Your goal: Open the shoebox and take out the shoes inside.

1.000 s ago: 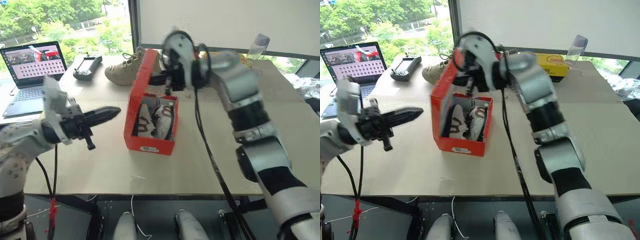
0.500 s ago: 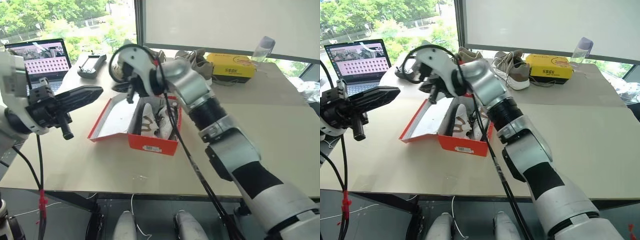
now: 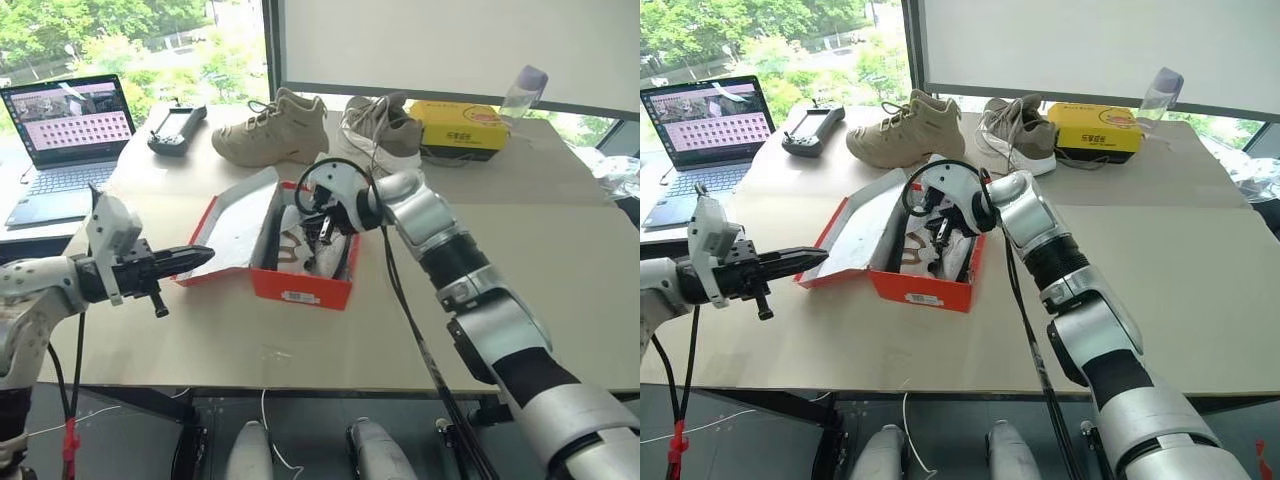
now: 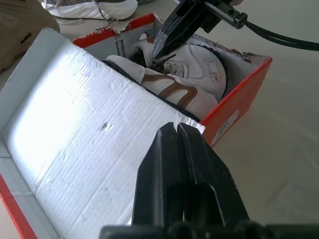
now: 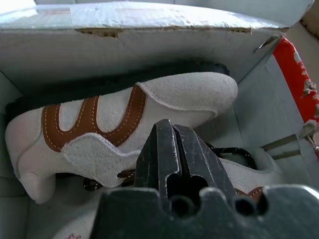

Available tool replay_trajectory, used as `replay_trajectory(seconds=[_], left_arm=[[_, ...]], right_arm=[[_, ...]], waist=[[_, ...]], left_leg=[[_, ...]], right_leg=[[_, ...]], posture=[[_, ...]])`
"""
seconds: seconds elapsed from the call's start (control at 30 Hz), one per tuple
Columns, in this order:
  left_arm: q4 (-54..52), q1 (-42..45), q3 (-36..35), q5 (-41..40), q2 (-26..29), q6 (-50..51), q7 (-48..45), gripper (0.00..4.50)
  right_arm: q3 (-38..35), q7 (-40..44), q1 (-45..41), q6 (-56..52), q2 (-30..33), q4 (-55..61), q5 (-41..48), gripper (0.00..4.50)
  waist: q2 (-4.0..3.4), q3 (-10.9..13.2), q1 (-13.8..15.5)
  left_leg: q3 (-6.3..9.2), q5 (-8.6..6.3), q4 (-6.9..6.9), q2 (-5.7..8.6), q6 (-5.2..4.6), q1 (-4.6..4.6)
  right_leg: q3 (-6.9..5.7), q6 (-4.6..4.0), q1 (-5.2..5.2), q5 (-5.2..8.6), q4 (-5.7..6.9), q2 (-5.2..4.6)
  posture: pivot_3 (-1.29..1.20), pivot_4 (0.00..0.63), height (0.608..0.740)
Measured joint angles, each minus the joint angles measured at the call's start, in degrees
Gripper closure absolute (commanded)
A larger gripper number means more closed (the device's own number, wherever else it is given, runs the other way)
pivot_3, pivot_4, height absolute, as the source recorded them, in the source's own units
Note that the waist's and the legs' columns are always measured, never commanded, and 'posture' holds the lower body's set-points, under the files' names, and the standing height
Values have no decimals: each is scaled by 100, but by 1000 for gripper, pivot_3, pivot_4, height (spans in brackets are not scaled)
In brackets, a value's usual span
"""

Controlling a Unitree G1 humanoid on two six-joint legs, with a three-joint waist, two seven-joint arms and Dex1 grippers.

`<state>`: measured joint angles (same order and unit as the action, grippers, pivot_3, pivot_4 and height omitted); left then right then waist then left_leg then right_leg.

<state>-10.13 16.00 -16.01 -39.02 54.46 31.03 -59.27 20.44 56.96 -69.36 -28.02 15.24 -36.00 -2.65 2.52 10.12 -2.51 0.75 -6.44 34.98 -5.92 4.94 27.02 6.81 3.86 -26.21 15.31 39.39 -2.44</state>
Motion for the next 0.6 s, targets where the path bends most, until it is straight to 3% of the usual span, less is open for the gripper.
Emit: replay_trajectory(seconds=[0.33,0.6], left_arm=[[28,323,76,-6,-186,25,30,4500],[-95,333,76,-23,-199,105,137,4500]], right_arm=[[-89,-106,-158,-144,267,46,-134,61],[207,-550,-374,376,309,-678,-834,20]], waist=[[0,0,-8],[0,0,-16]], left_leg=[[1,0,2,0,0,2],[0,0,2,0,-1,2]], right_leg=[[0,1,-1,0,0,0],[1,1,-3,0,0,0]], posture=[[0,150,685],[0,150,685]])
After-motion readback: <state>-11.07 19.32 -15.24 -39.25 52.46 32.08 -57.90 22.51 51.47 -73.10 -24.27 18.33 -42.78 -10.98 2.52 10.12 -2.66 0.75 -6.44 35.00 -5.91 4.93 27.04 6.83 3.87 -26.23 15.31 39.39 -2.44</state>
